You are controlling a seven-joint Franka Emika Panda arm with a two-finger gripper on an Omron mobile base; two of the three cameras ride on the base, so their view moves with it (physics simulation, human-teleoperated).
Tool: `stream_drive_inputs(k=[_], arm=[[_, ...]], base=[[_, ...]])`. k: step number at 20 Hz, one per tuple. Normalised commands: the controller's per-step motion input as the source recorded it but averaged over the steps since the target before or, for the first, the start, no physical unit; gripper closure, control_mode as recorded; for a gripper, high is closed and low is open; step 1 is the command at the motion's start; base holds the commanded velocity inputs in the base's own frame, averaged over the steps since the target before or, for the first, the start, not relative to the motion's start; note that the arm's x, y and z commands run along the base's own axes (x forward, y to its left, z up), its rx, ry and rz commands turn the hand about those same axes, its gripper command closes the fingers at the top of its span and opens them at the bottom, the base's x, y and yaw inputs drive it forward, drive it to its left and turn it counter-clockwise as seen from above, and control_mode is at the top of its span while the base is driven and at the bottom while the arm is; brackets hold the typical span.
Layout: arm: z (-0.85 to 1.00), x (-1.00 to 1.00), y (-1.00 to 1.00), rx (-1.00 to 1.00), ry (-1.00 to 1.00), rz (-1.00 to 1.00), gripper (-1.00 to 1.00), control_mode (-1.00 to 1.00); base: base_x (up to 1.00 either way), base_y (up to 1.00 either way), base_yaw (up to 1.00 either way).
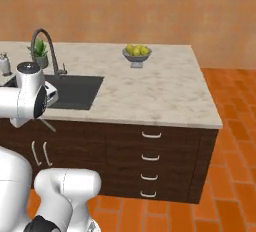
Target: Take a straw from the drawer in front and place it inside the glass cup on the dining counter.
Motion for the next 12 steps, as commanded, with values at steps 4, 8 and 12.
stream_drive_inputs(k=[4, 8, 12], arm=[[0.0, 0.0, 0.0, 0.0, 0.0, 0.0, 1.0, 1.0], [0.0, 0.0, 0.0, 0.0, 0.0, 0.0, 1.0, 1.0], [0.0, 0.0, 0.0, 0.0, 0.0, 0.0, 1.0, 1.0]], base=[[0.0, 1.0, -0.11], [0.0, 1.0, -0.1], [0.0, 1.0, -0.08]])
